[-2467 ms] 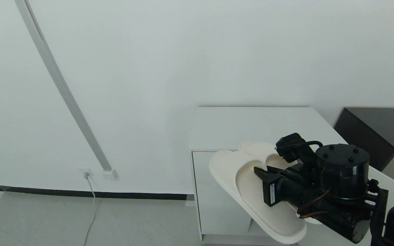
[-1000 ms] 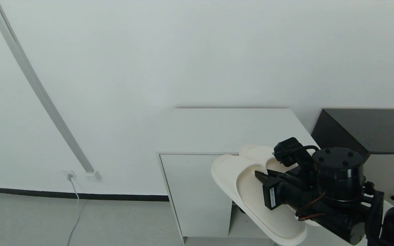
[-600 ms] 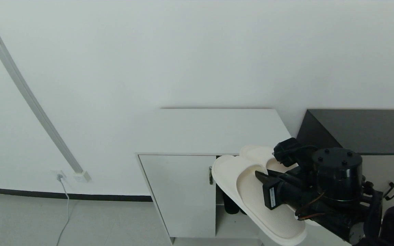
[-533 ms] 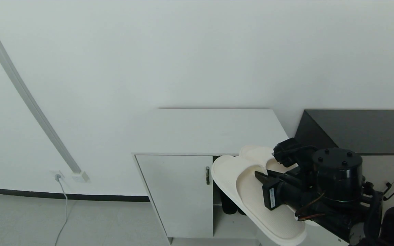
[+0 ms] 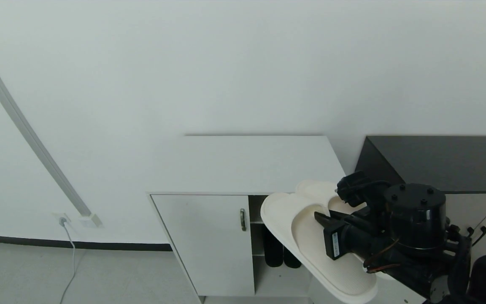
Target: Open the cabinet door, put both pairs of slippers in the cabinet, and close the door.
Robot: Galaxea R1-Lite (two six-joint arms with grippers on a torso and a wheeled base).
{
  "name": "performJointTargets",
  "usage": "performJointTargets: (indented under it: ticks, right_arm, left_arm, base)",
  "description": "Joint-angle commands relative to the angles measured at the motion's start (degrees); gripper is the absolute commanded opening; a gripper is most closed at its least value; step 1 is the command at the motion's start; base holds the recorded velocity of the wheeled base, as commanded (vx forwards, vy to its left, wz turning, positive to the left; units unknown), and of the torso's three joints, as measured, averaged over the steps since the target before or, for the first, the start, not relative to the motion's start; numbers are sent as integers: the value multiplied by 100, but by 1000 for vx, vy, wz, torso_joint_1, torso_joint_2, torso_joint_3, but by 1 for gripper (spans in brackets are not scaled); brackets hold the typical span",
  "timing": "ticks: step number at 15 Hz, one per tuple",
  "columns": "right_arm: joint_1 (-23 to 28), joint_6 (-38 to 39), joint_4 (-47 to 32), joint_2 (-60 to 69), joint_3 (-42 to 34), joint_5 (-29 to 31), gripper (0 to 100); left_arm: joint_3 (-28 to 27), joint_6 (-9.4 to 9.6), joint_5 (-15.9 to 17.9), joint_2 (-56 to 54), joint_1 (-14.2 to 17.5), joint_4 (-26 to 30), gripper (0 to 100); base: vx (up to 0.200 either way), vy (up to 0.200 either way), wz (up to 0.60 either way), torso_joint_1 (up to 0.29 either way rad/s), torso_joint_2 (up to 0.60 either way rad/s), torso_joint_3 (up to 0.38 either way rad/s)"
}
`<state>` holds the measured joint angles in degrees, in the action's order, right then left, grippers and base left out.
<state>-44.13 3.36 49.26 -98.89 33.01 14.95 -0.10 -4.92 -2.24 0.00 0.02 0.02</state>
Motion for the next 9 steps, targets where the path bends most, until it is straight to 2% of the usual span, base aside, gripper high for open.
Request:
performJointTargets:
  ticks: [1,9]
  right_arm:
    - [10,6,22,-7,-32,0,0]
    - [10,-73,101,-69,-67,0,0]
  left_arm:
    - [1,-17,-4,0,6,-2,0]
    - [1,-17,-13,0,6,-2,0]
  base:
    - [0,0,0,0,0,0]
    - [0,0,0,0,0,0]
